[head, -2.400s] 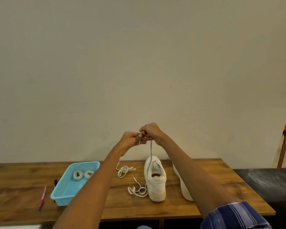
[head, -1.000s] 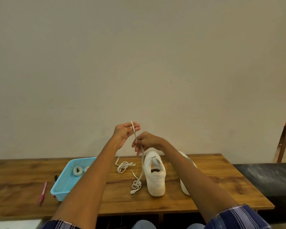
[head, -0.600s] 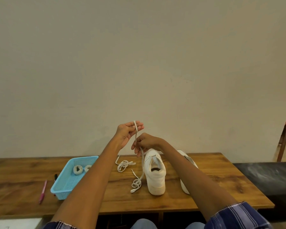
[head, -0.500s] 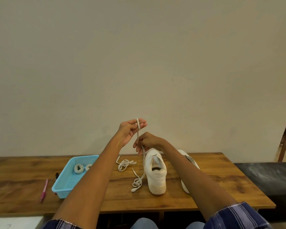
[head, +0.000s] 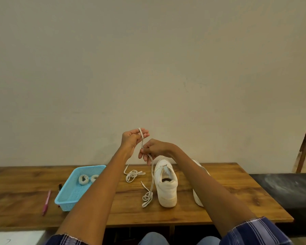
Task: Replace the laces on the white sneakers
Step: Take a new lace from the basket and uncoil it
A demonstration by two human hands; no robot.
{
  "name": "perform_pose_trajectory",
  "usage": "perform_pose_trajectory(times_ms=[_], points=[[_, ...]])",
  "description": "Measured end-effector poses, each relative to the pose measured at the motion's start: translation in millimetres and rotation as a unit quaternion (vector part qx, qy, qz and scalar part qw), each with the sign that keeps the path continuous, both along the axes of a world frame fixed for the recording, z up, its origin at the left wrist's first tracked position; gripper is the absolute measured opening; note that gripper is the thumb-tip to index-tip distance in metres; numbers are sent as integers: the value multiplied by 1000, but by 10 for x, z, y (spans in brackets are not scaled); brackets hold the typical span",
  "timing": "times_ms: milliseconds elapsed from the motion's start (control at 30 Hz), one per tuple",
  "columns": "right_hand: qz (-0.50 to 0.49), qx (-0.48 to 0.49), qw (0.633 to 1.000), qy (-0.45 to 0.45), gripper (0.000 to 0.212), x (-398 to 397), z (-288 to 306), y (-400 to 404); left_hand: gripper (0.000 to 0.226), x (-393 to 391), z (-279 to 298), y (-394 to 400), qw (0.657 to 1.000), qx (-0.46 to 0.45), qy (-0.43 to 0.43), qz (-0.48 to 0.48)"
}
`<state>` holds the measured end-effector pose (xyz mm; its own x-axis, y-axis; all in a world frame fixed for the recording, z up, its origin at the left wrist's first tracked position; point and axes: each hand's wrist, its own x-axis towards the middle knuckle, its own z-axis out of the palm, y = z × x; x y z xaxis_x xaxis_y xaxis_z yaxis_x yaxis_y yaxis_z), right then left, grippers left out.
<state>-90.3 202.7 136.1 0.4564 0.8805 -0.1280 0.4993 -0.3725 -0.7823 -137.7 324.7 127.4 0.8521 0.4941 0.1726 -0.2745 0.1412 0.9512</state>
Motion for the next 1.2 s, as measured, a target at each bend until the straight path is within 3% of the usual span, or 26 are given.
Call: perform_pose_trajectory(times_ms=[167, 233, 500, 900, 1033, 1200], points=[[-44, 73, 996, 3, 31, 13, 107, -53, 30, -21, -53, 13, 975, 204, 88, 12], [-73, 103, 992, 17, 33, 66, 148, -92, 25, -35, -71, 20, 967, 235, 99, -6], [-195, 186, 954, 133, 32, 126, 245, -134, 24, -66, -80, -61, 974, 191, 108, -57], [-194, 181, 959, 99, 32, 70, 352, -95, 20, -45, -157, 74, 981, 176, 69, 34], [-230, 199, 948, 99, 31, 67, 340, -41, 20, -60, -127, 43, 972, 219, 86, 0], [-301, 223, 918, 130, 30, 128, 291, 2, 24, -46, -68, -86, 974, 192, 100, -64]])
